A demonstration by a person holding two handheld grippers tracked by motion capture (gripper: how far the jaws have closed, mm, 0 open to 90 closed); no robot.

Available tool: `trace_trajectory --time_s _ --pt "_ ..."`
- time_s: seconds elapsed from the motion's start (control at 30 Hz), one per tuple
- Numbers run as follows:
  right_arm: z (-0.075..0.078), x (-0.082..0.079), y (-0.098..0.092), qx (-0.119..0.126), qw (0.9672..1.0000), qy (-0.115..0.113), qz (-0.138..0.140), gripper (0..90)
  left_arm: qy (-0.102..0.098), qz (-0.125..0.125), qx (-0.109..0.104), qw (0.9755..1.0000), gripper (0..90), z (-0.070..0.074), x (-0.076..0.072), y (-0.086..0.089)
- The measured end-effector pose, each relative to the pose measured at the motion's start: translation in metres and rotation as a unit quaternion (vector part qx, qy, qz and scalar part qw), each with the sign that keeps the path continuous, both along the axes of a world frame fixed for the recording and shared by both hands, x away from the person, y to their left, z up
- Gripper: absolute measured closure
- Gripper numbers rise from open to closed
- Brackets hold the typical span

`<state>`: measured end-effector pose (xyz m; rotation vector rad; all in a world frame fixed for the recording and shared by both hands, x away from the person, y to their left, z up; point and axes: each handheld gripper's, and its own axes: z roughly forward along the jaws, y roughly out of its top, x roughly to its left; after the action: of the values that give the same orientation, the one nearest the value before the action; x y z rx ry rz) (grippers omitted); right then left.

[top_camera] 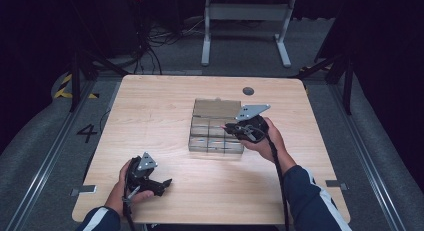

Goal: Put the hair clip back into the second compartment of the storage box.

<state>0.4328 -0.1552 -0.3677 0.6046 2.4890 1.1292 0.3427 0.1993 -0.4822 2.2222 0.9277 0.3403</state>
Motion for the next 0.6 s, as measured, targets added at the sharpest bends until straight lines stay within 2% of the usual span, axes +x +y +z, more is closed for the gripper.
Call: trace_trajectory --time_s 0.23,0.37,0.6 --pt "-0.001 0.011 0.002 -0.004 0.9999 0.005 -0.01 83.1 0.0 -0.002 0.001 1.0 0.3 0.0 0.001 0.0" --pt "-0.004 0.015 0.005 -0.019 0.9997 0.006 -0.011 83.1 0.0 -0.004 -0.001 1.0 0.3 0.0 0.001 0.0" --pt "-0.009 0.024 0.009 -0.021 0.9996 0.009 -0.016 83.1 0.001 -0.004 -0.001 1.0 0.3 0.0 0.001 0.0"
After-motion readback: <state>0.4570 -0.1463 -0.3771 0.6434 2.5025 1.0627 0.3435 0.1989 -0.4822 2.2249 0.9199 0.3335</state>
